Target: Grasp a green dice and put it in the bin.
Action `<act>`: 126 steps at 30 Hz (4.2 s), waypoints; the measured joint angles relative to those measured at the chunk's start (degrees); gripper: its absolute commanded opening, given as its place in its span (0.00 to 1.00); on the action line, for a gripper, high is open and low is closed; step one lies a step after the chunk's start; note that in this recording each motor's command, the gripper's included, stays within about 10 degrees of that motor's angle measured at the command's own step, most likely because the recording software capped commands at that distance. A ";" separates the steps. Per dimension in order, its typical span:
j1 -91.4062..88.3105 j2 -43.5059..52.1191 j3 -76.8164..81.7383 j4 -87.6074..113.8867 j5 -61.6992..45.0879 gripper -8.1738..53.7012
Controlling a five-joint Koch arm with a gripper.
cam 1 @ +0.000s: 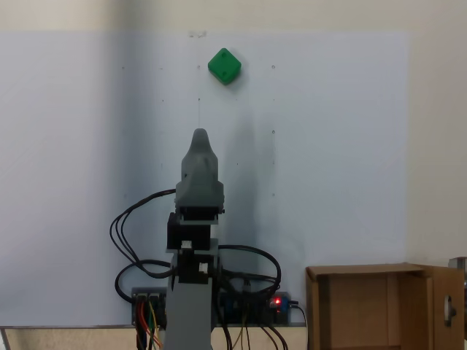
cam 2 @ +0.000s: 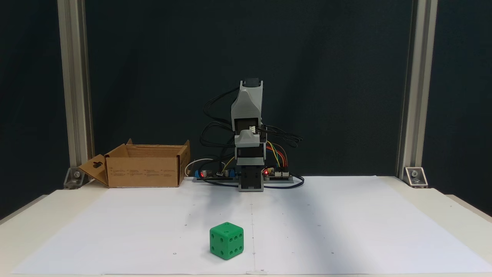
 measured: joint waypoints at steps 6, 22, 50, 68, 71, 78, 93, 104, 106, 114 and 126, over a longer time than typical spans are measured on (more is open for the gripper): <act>2.11 0.00 1.58 6.86 0.00 0.86; 2.02 0.00 1.58 6.86 0.00 0.86; 1.49 0.00 1.58 6.86 0.00 0.84; 2.37 0.00 -13.10 43.24 -0.79 0.78; 2.37 0.00 -20.48 50.98 -0.79 0.78; 1.67 0.00 -37.62 72.86 1.76 0.78; -1.05 -15.91 -68.99 122.78 20.57 0.78; -0.88 -25.84 -77.87 141.94 28.48 0.73; -0.62 -26.81 -79.45 141.94 29.09 0.74; 0.88 -32.26 -84.20 140.89 29.62 0.74; 4.66 -41.92 -97.65 138.78 29.71 0.73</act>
